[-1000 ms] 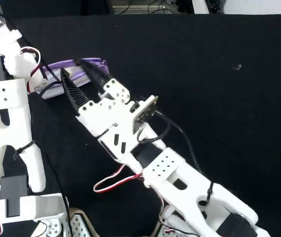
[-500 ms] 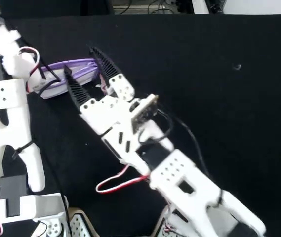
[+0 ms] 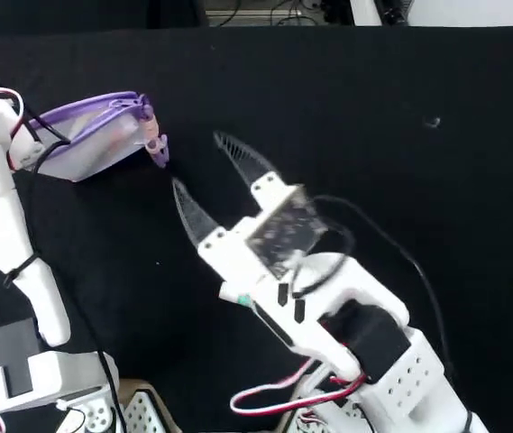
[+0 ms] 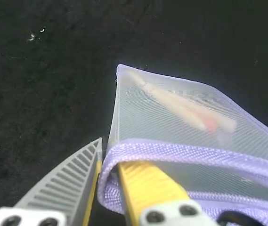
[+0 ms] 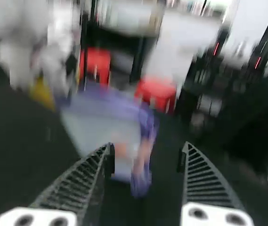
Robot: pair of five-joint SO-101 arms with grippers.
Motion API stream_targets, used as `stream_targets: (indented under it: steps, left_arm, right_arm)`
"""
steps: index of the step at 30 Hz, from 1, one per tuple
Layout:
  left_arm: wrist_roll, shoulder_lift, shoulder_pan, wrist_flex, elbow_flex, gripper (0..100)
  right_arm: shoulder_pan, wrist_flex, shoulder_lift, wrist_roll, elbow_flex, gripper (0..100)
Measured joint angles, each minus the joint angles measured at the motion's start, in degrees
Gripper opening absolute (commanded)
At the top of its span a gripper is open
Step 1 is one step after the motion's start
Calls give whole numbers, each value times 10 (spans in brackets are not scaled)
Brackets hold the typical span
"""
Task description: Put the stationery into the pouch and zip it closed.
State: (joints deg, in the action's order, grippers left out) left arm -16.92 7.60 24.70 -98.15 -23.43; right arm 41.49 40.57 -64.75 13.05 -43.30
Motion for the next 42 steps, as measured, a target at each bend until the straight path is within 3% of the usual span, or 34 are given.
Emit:
stream_targets:
  steps: [6,11,22,32,42]
  left_arm:
    - [0,0,1,0,2,30]
    - [1,0,2,0,11,30]
    - [1,2,2,11,19,30]
    - [1,2,-8,11,19,30]
    - [1,2,-11,11,19,30]
  right_arm:
    - [-26,185,-4,32,-53,208]
    - [-36,226,-4,77,-136,208]
    - [-35,175,-4,131,-292,208]
    - [21,130,3,134,-318,208]
    - [11,25,247,162,-281,208]
